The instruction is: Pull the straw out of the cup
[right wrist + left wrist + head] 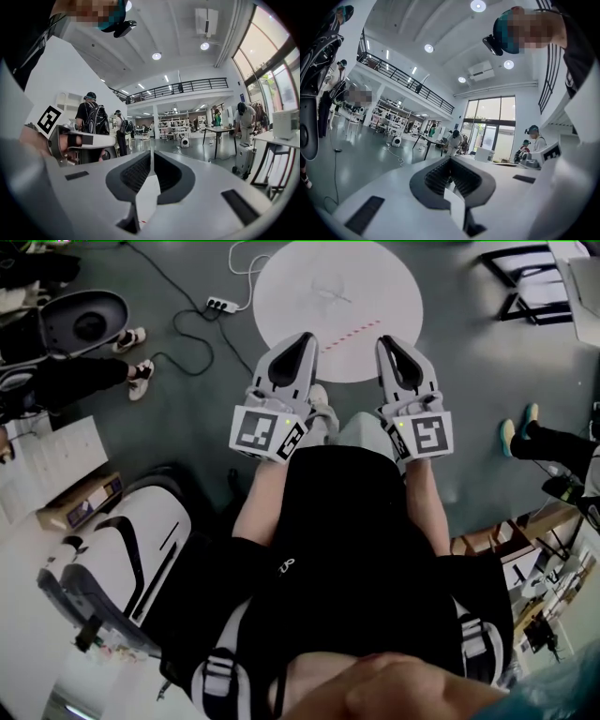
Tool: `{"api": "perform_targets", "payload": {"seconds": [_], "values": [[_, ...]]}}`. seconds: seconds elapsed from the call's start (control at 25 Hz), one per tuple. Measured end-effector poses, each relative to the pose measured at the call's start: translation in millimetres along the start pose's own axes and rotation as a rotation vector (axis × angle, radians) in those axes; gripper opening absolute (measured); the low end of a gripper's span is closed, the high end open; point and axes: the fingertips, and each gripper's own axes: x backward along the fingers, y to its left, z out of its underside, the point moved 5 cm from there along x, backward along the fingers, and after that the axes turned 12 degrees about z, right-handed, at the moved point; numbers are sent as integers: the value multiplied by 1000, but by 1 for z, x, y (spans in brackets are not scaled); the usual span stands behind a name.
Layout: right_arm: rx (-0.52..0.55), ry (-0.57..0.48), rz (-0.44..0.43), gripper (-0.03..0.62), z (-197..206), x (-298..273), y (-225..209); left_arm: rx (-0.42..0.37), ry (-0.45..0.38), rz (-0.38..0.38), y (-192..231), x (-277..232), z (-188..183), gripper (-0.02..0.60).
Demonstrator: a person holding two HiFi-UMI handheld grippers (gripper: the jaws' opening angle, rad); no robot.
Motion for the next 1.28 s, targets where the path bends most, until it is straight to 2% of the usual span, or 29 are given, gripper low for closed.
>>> {"api": "perform_targets", "payload": {"seconds": [0.16, 0.28, 0.6, 0.8, 1.0, 1.28], "values": [[-10, 18, -27, 34, 1, -8, -4, 3, 13, -13, 4, -11, 0, 8], [-6, 45, -72, 72, 8, -19, -9, 4, 34, -51, 11, -15, 1, 8], [40, 128, -152, 92, 43, -44, -27, 27, 78, -132, 16, -24, 12, 8], [47, 160, -166, 112, 68, -65, -37, 39, 99, -160, 22, -31, 24, 8], [30, 180, -141, 115, 91, -76, -49, 63, 91, -205, 25, -28, 25, 8], [78, 189, -149, 123, 117, -100, -49, 55, 122, -218, 25, -22, 30, 8]]}}
